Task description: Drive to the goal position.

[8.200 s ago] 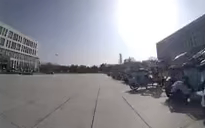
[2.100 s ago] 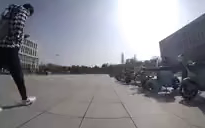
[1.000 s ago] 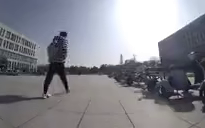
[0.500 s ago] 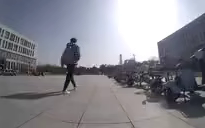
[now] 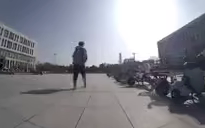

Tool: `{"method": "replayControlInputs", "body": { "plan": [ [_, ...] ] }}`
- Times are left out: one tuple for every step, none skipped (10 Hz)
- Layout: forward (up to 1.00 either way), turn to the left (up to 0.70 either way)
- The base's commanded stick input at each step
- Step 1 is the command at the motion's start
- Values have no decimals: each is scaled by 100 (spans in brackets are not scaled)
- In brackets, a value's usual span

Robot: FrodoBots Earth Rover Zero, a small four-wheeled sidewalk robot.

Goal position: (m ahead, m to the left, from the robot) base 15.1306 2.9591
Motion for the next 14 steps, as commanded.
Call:
{"method": "replayControlInputs", "body": {
  "plan": [
    [50, 0],
    [50, 0],
    [50, 0],
    [50, 0],
    [50, 0],
    [50, 0],
    [50, 0],
    [50, 0],
    [50, 0],
    [50, 0],
    [50, 0],
    [50, 0],
    [50, 0],
    [50, 0]
  ]
}}
